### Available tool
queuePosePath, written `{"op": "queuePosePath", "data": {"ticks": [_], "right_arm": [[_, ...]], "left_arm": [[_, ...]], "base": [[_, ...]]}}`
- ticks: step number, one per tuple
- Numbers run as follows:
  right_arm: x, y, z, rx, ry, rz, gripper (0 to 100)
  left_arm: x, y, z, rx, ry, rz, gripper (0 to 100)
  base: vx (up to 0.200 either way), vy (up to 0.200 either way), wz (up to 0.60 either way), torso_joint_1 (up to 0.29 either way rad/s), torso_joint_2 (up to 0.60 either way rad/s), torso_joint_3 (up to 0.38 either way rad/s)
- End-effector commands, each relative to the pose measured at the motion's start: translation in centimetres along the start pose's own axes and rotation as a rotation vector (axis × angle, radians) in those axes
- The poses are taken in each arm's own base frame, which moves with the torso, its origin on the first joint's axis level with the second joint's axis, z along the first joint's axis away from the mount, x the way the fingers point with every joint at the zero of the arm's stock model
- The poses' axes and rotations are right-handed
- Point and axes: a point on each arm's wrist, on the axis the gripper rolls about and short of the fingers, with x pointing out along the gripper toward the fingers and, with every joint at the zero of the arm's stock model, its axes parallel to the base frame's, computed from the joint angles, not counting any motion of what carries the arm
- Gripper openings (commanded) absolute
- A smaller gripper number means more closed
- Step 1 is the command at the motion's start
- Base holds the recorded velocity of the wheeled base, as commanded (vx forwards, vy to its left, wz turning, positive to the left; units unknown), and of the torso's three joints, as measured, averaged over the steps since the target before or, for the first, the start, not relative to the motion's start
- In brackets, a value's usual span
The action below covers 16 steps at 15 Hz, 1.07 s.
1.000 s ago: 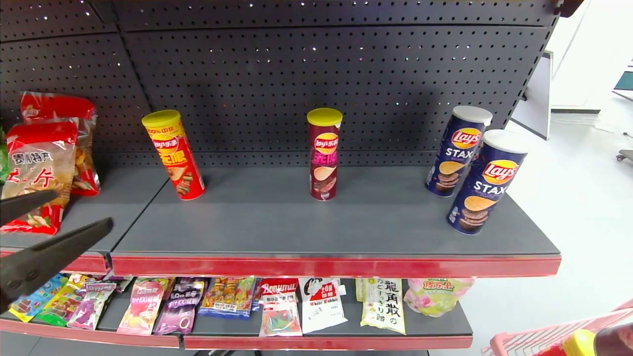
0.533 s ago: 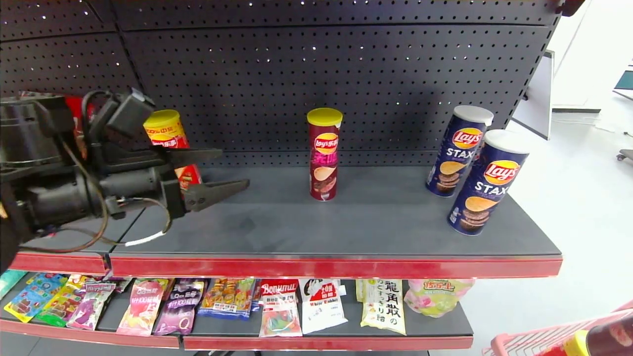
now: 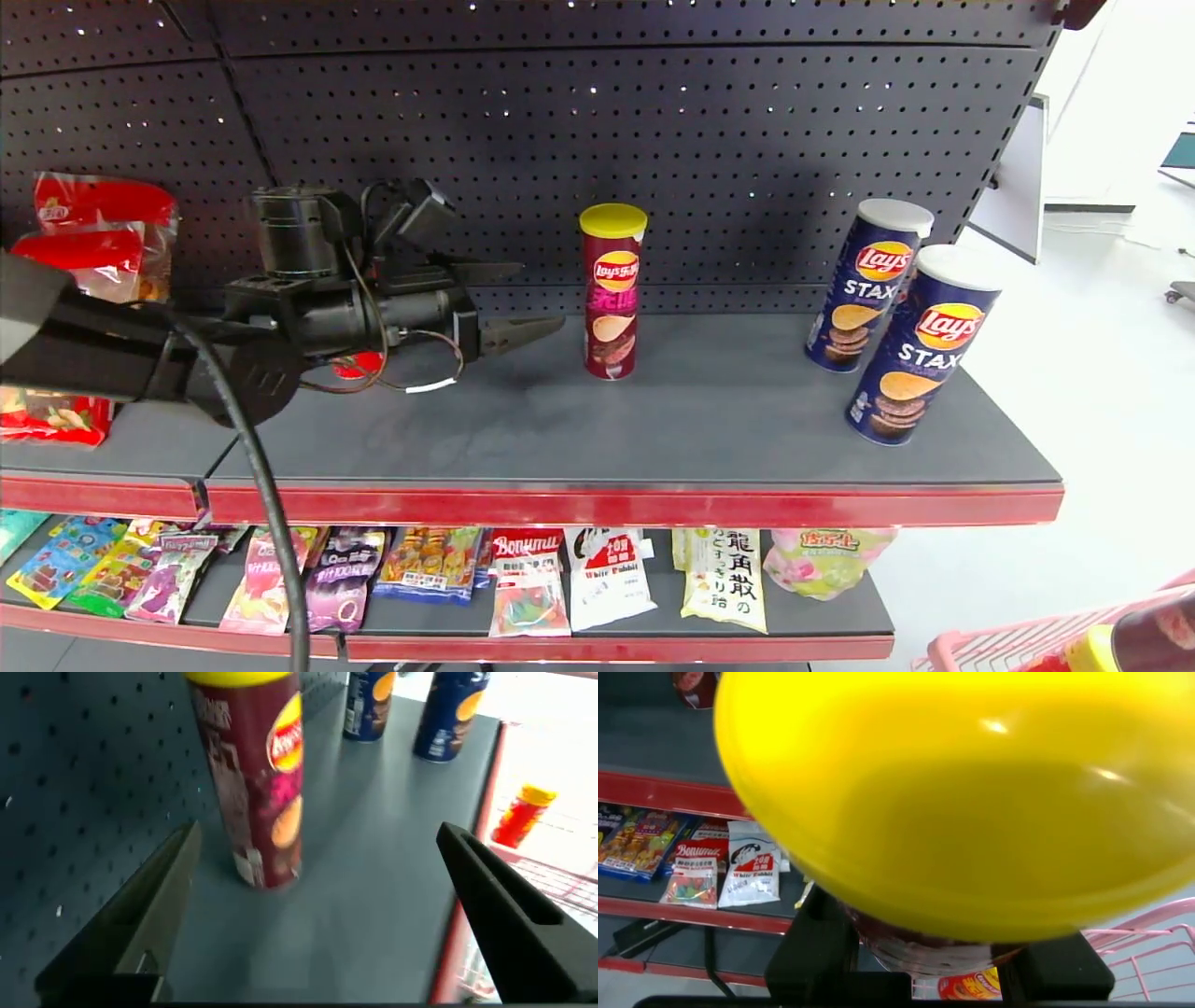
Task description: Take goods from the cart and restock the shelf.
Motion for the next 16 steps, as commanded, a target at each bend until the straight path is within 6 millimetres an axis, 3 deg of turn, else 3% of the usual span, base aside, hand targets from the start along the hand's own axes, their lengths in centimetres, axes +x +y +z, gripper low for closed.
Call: {"op": "queuePosePath", "data": {"ticks": [1,4,12,16], "right_arm": [[0.0,0.0,0.0,-0.001,0.003,0.001,0],[0.0,0.0,0.0,0.001,0.002,-0.002,0],[0.1,0.0,0.0,0.001,0.010,-0.009,0],[0.1,0.0,0.0,0.001,0.013,-0.009,0]], "left_arm": [[2.4,1.2,-1.6,-0.005,0.010,-0.012,100],[4.9,2.8,-1.2,0.034,-0.032,-0.017,100],[7.2,5.1,-0.8,0.050,-0.041,0.012,100],[8.5,4.4,-0.8,0.048,-0.048,-0.018,100]], "base": [[0.000,0.000,0.00,0.000,0.00,0.000],[0.000,0.000,0.00,0.000,0.00,0.000],[0.000,0.000,0.00,0.000,0.00,0.000],[0.000,0.000,0.00,0.000,0.00,0.000]]}}
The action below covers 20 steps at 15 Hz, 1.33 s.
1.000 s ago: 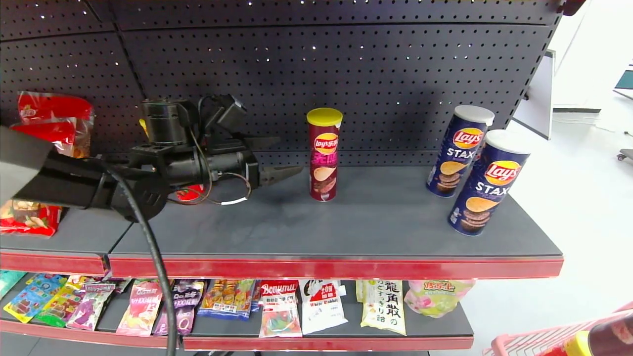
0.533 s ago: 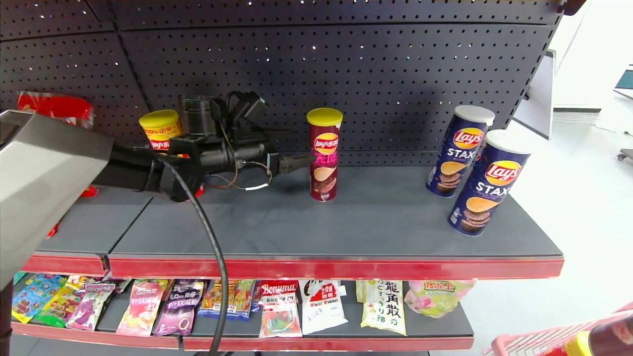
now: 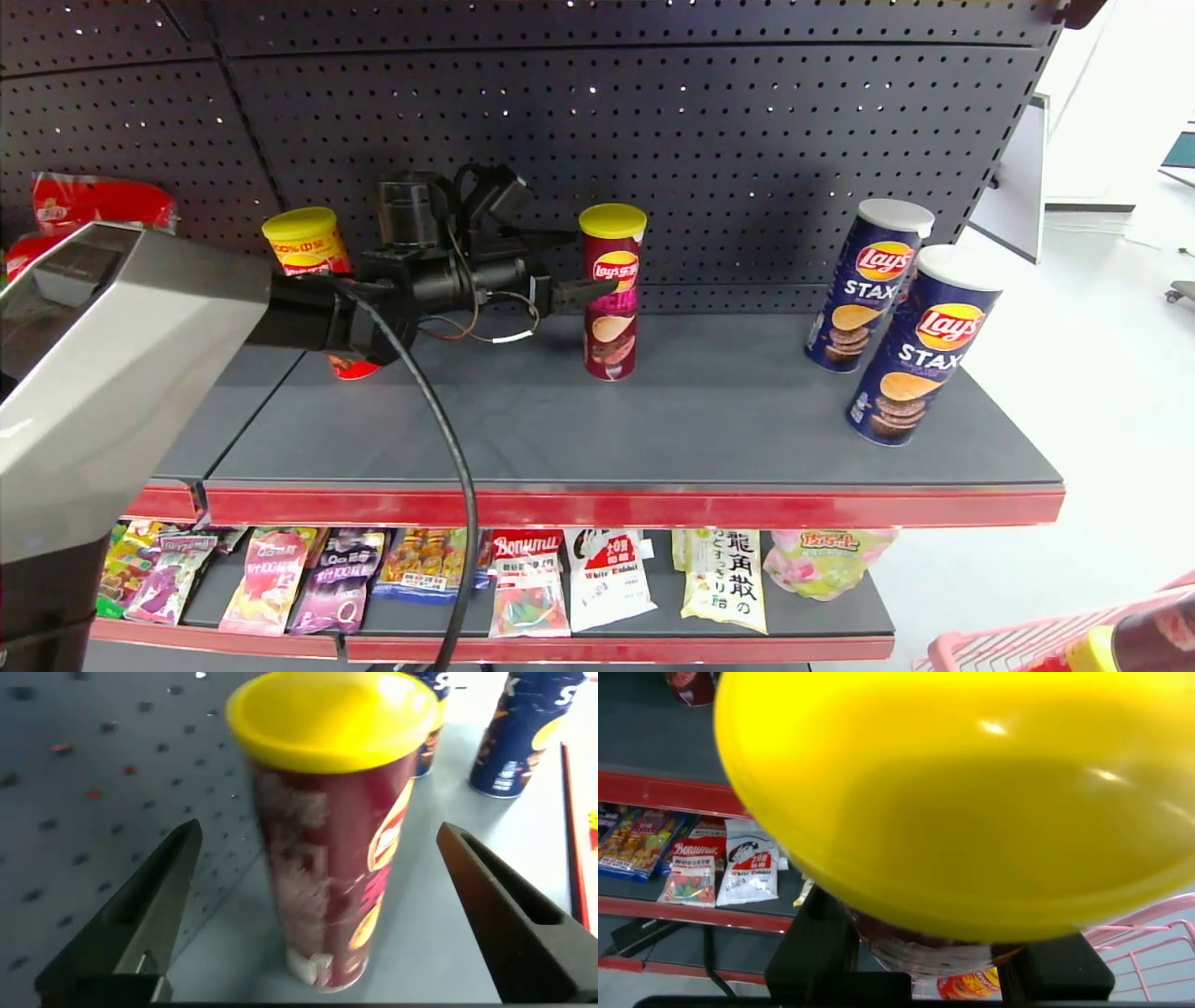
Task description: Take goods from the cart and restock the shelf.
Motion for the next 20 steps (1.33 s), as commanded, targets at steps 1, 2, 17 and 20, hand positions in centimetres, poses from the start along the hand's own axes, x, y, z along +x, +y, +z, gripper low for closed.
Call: {"op": "queuePosePath", "data": {"ticks": [1,2,17,20], "right_arm": [[0.0,0.0,0.0,-0.002,0.003,-0.004,0],[0.0,0.0,0.0,-0.002,0.003,-0.004,0],[-0.1,0.0,0.0,0.002,-0.001,-0.024,0],[-0.1,0.0,0.0,0.002,-0.001,-0.029,0]], "left_arm": [[0.5,-0.2,-0.3,-0.007,0.005,-0.011,100],[0.5,-0.2,-0.3,-0.007,0.005,-0.011,100],[3.0,0.8,-1.1,-0.003,0.002,0.007,100],[3.5,0.5,-1.0,-0.006,0.005,-0.001,100]], "base": [[0.000,0.000,0.00,0.000,0.00,0.000],[0.000,0.000,0.00,0.000,0.00,0.000],[0.000,0.000,0.00,0.000,0.00,0.000],[0.000,0.000,0.00,0.000,0.00,0.000]]}}
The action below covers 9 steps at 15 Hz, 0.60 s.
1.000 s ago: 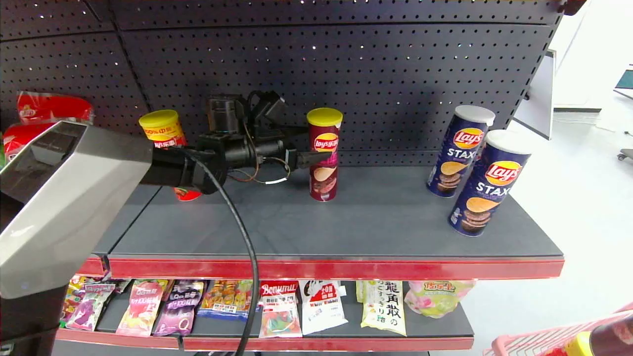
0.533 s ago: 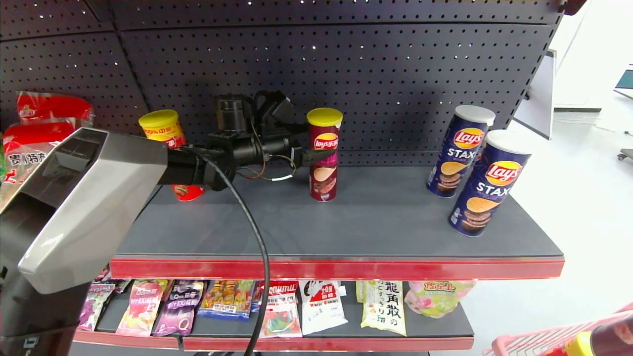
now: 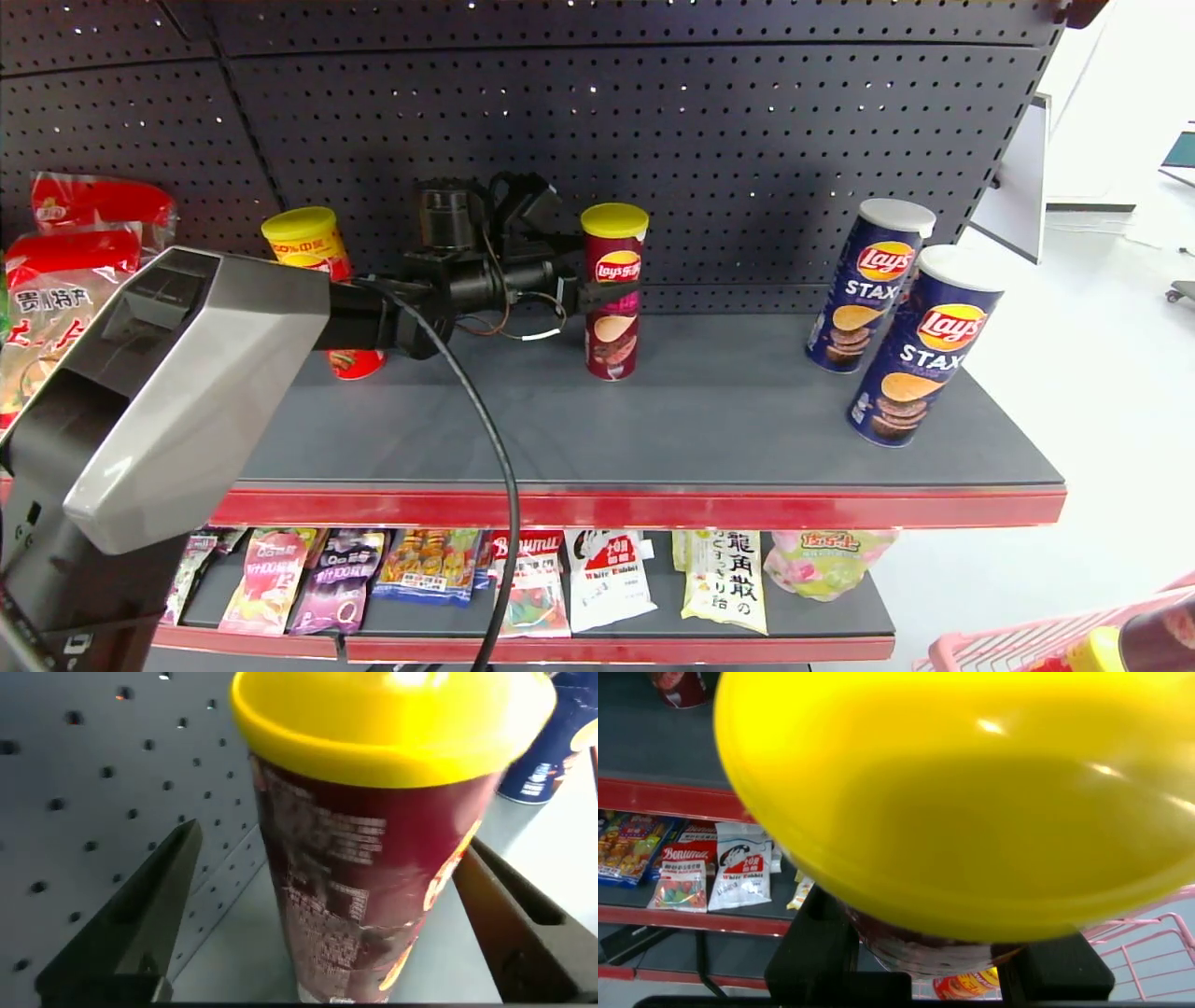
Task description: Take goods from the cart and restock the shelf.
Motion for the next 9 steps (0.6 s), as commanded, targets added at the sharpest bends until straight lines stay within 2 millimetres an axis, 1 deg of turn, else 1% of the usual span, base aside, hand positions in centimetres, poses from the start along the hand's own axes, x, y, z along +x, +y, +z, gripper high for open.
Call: {"op": "queuePosePath", "data": {"ticks": [1,5,9], "right_arm": [[-0.01,0.00,0.01,-0.001,-0.001,0.000,0],[0.00,0.00,0.05,-0.001,-0.001,0.000,0],[0.00,0.00,0.05,-0.001,-0.001,0.000,0]], "left_arm": [[0.36,-0.11,-0.09,0.001,-0.002,-0.005,0],[0.80,-0.58,0.31,-0.029,-0.013,-0.015,0],[0.40,-0.85,0.67,-0.030,-0.012,-0.019,0]], "base": [[0.000,0.000,0.00,0.000,0.00,0.000],[0.000,0.000,0.00,0.000,0.00,0.000],[0.000,0.000,0.00,0.000,0.00,0.000]]}}
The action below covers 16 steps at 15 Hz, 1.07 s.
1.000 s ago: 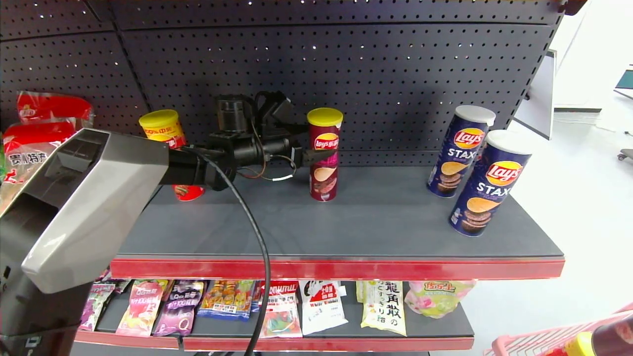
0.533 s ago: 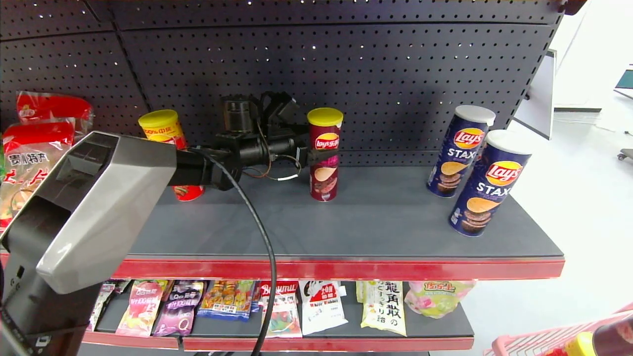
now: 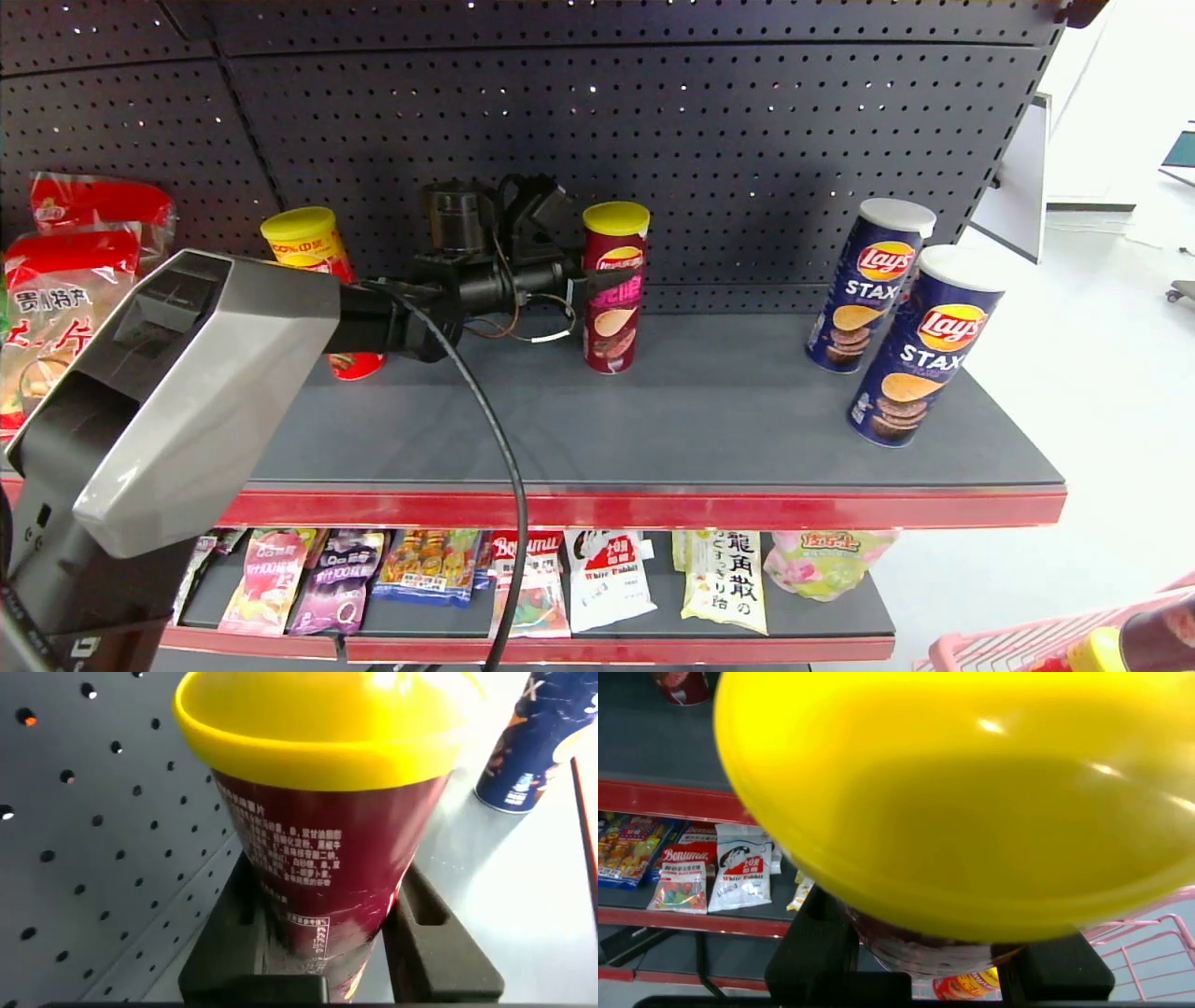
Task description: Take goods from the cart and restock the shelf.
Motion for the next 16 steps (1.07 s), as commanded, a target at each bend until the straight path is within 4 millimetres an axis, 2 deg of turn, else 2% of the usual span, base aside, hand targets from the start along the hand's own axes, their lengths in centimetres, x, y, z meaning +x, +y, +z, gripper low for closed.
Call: {"op": "queuePosePath", "data": {"ticks": [1,3,7,10,13,16], "right_arm": [[0.0,0.0,0.0,-0.001,0.003,0.002,0],[0.1,0.0,0.0,0.000,0.001,0.002,0],[0.0,-0.1,0.4,0.025,-0.011,-0.001,0],[-0.1,-0.1,0.7,0.026,-0.020,0.000,0],[-0.2,-0.1,0.9,0.026,-0.025,0.000,0],[-0.3,-0.1,1.0,0.026,-0.028,-0.001,0]], "left_arm": [[-1.7,-1.1,1.7,-0.023,0.006,-0.008,0],[-3.9,-2.8,3.3,-0.057,0.017,-0.021,0],[-8.4,-6.5,5.1,-0.076,0.030,-0.072,0],[-9.9,-8.1,2.8,-0.086,0.060,-0.096,0],[-9.7,-8.2,0.8,-0.042,0.009,-0.080,0],[-9.7,-8.3,0.2,-0.050,0.015,-0.084,0]], "base": [[0.000,0.000,0.00,0.000,0.00,0.000],[0.000,0.000,0.00,0.000,0.00,0.000],[0.000,0.000,0.00,0.000,0.00,0.000],[0.000,0.000,0.00,0.000,0.00,0.000],[0.000,0.000,0.00,0.000,0.00,0.000],[0.000,0.000,0.00,0.000,0.00,0.000]]}}
